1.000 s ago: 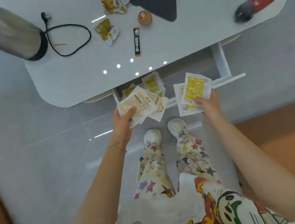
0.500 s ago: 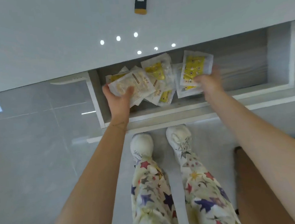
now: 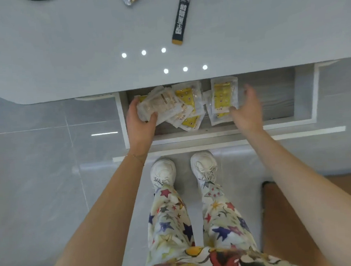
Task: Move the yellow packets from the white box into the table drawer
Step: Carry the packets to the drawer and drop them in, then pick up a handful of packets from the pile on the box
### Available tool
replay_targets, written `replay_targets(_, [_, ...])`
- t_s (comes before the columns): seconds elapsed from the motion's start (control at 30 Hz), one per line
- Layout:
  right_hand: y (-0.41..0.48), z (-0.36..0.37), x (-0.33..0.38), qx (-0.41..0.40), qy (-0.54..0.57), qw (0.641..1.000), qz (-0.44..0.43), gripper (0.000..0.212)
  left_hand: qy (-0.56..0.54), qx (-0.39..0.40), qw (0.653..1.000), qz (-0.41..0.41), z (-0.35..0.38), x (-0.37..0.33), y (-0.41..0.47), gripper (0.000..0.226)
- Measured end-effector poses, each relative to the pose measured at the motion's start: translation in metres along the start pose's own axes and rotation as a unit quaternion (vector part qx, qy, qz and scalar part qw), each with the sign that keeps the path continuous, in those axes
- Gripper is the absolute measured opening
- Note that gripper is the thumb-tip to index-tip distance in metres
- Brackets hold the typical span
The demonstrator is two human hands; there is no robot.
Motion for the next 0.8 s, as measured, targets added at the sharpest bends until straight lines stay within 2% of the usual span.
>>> replay_targets(0.13, [-0.032, -0.038, 0.036, 0.009, -0.11, 0.984, -0.14, 0.067, 0.05, -0.016, 0.994, 0.098, -0.029, -0.039, -0.034, 0.05])
replay_targets(0.27, [-0.07, -0.069, 0.075, 0.059, -0.185, 0.944, -0.268, 0.068, 0.156, -0.069, 0.961, 0.216, -0.058, -0.075, -0.066, 0.047])
replay_targets(0.4, [-0.106, -0.097, 0.114, 0.045, -0.225, 0.901, -0.368, 0.07, 0.241, -0.064, 0.944, 0.218, -0.09, -0.093, -0.097, 0.058])
replay_targets(0.5, [-0.131, -0.116, 0.145, 0.088, -0.236, 0.886, -0.39, 0.074, 0.269, -0.074, 0.933, 0.226, -0.127, -0.1, -0.13, 0.061])
replay_targets(0.6, [-0.16, -0.136, 0.179, 0.125, -0.249, 0.861, -0.424, 0.078, 0.273, -0.099, 0.932, 0.219, -0.172, -0.107, -0.161, 0.063])
replay_targets(0.8, [-0.241, -0.159, 0.262, 0.129, -0.276, 0.803, -0.512, 0.075, 0.246, -0.188, 0.932, 0.187, -0.28, -0.116, -0.223, 0.064])
Point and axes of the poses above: each hand's wrist, its own y-axis towards the middle knuckle, its own z-axis out of the palm, x = y × z, the point moved 2 cm from there along y, towards the middle knuckle, and after that the axes turned 10 degrees about -x, right-handed, at the moved point
